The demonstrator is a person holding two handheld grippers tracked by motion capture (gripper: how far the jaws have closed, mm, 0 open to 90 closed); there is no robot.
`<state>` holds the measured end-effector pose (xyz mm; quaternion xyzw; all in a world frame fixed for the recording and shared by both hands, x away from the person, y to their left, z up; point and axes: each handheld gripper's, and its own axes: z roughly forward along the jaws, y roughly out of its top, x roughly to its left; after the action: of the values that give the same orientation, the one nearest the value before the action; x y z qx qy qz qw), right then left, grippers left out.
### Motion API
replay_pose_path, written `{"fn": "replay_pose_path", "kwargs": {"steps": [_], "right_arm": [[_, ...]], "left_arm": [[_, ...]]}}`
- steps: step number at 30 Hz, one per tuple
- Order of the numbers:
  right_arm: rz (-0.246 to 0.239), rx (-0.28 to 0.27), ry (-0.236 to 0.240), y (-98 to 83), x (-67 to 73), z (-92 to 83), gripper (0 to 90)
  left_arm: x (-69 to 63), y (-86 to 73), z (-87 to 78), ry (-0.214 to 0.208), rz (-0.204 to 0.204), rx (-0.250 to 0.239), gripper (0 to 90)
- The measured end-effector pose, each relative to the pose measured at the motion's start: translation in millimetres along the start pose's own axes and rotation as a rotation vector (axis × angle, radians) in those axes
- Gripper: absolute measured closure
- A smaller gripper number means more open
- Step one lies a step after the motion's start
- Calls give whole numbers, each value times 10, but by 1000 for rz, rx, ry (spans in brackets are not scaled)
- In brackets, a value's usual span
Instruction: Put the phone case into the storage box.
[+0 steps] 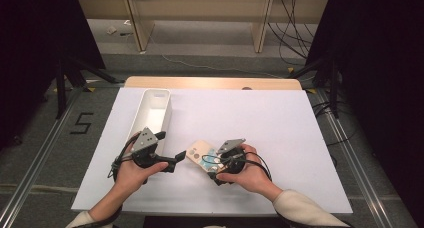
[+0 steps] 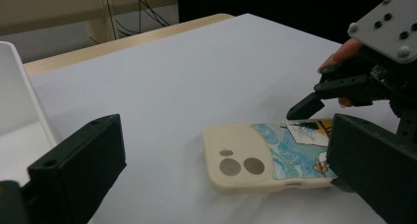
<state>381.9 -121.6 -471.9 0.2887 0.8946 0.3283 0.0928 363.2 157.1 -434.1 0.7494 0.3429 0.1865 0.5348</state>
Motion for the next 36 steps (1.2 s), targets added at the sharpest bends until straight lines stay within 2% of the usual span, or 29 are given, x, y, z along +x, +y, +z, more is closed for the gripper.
{"fn": "replay_pose_path", "kwargs": {"steps": [2, 6, 8, 9, 11, 12, 13, 18, 22, 27, 29, 32, 36], "right_arm": [[9, -6, -4, 4, 1, -19, 116], [12, -72, -20, 15, -30, -137, 116], [30, -118, -28, 17, -52, -237, 115], [30, -118, -28, 17, -52, -237, 115], [32, -166, -41, 11, -91, -324, 115], [41, -209, -55, 7, -123, -411, 115], [41, -209, -55, 7, -123, -411, 115], [40, -313, -92, 13, -174, -597, 115], [31, -366, -118, -21, -185, -713, 115], [31, -380, -126, -45, -188, -739, 114], [29, -381, -129, -44, -189, -741, 115], [23, -387, -139, -43, -187, -751, 114], [21, -393, -142, -44, -183, -749, 113]], "left_arm": [[-2, 0, 3, 0, -1, 0, 13], [-10, 0, 20, 0, -12, 0, 31], [-22, 7, 41, -5, -31, -3, 48], [-31, 21, 59, -10, -37, -4, 48], [-55, 58, 96, -17, -54, -13, 59], [-65, 82, 118, -25, -62, -17, 73], [-72, 102, 136, -32, -67, -21, 73], [-166, 256, 295, -93, -143, -42, 117], [-245, 392, 447, -129, -170, -46, 142], [-312, 490, 656, -189, -220, -39, 184], [-328, 509, 719, -192, -227, -35, 198], [-339, 533, 800, -210, -270, -45, 245], [-339, 553, 831, -197, -296, -69, 352]]}}
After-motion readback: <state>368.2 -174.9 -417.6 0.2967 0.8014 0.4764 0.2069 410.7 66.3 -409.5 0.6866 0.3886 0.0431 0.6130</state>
